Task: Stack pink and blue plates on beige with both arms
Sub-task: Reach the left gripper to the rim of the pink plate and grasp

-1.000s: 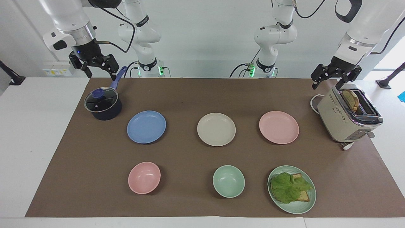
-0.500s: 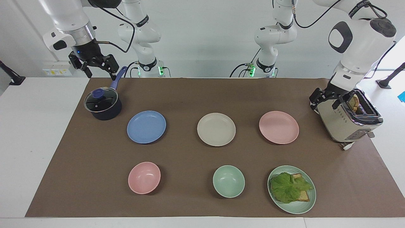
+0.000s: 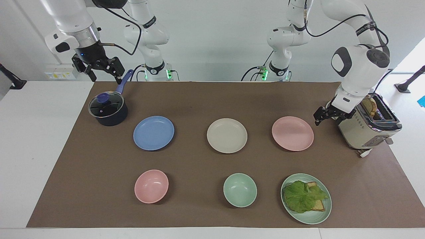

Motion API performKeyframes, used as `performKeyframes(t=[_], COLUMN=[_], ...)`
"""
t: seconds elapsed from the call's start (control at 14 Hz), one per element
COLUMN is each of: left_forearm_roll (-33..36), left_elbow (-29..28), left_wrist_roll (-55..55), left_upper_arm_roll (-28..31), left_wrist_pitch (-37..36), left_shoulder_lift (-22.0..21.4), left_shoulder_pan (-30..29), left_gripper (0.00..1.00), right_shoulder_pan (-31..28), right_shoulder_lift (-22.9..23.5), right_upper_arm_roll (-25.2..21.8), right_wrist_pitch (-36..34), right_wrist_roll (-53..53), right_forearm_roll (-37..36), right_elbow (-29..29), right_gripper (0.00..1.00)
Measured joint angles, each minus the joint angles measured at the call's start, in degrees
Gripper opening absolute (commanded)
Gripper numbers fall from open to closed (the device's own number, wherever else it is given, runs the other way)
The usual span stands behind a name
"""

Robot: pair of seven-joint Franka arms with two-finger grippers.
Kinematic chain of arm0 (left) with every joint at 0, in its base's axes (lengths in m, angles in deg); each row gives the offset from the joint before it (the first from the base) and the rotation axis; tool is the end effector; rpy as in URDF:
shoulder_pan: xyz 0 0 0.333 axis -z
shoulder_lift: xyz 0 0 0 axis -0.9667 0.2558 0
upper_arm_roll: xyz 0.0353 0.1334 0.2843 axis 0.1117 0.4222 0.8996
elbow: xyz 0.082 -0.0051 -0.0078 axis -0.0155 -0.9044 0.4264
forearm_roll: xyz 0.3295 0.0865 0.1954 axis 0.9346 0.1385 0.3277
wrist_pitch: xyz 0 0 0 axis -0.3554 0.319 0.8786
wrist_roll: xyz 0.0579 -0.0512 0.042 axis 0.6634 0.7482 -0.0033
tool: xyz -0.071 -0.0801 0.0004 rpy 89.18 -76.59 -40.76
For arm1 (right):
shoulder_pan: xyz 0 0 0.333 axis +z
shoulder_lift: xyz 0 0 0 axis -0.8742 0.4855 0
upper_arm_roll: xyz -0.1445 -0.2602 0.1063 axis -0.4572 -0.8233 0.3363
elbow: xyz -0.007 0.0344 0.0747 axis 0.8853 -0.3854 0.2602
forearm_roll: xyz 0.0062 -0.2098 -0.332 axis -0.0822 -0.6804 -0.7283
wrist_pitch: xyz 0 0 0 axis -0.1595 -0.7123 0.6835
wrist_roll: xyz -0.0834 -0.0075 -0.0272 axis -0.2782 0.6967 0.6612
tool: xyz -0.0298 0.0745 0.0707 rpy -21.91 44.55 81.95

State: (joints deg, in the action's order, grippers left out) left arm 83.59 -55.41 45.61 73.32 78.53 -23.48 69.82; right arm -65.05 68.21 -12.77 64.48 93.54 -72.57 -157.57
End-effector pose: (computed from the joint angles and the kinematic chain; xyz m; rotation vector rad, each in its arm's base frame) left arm 0.5593 0.0109 0.4165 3.1219 -0.0184 0.0468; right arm 0.5353 -0.0085 0.6528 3.1190 -0.2185 -0.0116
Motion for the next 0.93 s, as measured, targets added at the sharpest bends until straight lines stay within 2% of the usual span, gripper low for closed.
performKeyframes(t=[0.43,0.71,0.86,0.93], left_forearm_roll=[0.00,0.00,0.00,0.00], left_elbow=[-8.15,-10.55,-10.68,-10.68], left_wrist_roll=[-1.75,-4.10,-4.37,-4.41], left_upper_arm_roll=[-0.06,-0.06,-0.06,-0.06], left_wrist_pitch=[8.95,11.02,11.82,12.01], left_shoulder_lift=[1.64,2.19,2.79,2.94], left_shoulder_pan=[0.00,-0.01,-0.01,-0.02], left_gripper=[1.00,0.99,0.79,0.74], right_shoulder_pan=[0.00,0.00,0.00,0.00], right_shoulder_lift=[0.00,0.00,0.00,0.00], right_upper_arm_roll=[0.00,0.00,0.00,0.00], right_wrist_pitch=[0.00,0.00,0.00,0.00], right_wrist_roll=[0.00,0.00,0.00,0.00], right_forearm_roll=[0.00,0.00,0.00,0.00], right_elbow=[0.00,0.00,0.00,0.00], right_gripper=[1.00,1.00,1.00,1.00])
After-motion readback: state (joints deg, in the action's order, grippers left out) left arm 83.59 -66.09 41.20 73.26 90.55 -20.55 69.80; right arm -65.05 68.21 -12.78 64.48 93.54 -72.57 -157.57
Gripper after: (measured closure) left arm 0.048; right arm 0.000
